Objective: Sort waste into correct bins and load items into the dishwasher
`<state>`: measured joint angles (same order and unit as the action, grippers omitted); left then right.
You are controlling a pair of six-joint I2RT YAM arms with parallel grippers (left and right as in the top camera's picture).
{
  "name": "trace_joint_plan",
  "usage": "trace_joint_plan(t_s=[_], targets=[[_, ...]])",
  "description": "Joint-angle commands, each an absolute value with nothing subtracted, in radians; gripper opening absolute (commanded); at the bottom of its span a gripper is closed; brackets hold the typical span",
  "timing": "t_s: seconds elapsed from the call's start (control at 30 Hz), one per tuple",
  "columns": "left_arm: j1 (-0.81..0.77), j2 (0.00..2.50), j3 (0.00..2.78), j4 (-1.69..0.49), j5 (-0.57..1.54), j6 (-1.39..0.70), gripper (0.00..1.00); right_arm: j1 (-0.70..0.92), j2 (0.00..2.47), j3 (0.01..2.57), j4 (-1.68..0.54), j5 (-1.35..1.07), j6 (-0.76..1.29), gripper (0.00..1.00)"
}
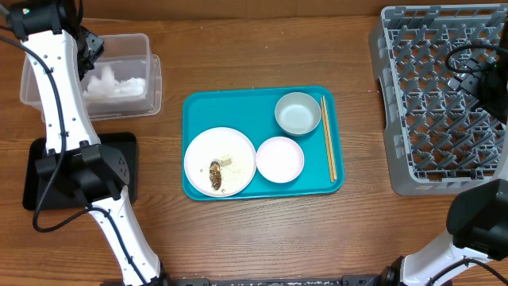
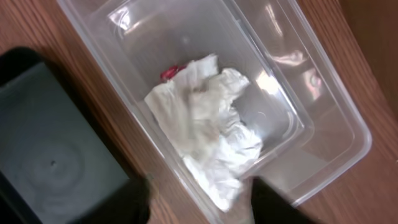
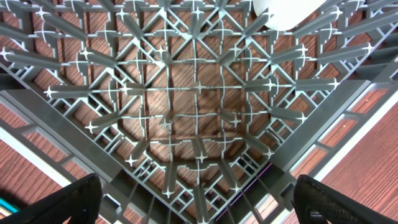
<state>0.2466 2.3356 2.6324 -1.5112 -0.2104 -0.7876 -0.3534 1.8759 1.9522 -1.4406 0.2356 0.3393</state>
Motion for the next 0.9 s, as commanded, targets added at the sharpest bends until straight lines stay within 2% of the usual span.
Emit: trace_joint_plan(t_s=[0.0, 0.07, 0.1, 0.17, 0.4, 0.6, 0.87], targets=[[0.248, 2.334, 2.624, -1.511, -0.212, -0.801, 0.59, -0.355, 1.865, 1.951, -1.437, 0.237, 0.341, 1.0], [0.248, 2.334, 2.624, -1.521, -0.205, -0.803, 0.42, -0.355, 1.865, 1.951, -1.437, 0.237, 0.341, 1.0], [0.248, 2.334, 2.624, -1.528, -0.199, -0.812, 0.38, -0.355, 1.865, 1.951, -1.437, 0.237, 0.342, 1.0], [0.248, 2.334, 2.624, -1.537, -0.179, -0.817, 0.36, -0.355, 1.865, 1.951, -1.438, 0.237, 0.341, 1.0], [0.23, 2.334, 2.619, -1.576, -0.152, -0.766, 0.36, -0.355, 1.865, 1.951, -1.437, 0.237, 0.341, 1.0], [0.213, 2.328, 2.619, -1.62, -0.106, -0.696, 0.41, -0.355, 1.865, 1.951, -1.437, 0.237, 0.341, 1.0], [0.232, 2.211, 2.619, -1.69, -0.149, -0.748, 0.37, -0.355, 1.865, 1.951, -1.437, 0.237, 0.341, 1.0]])
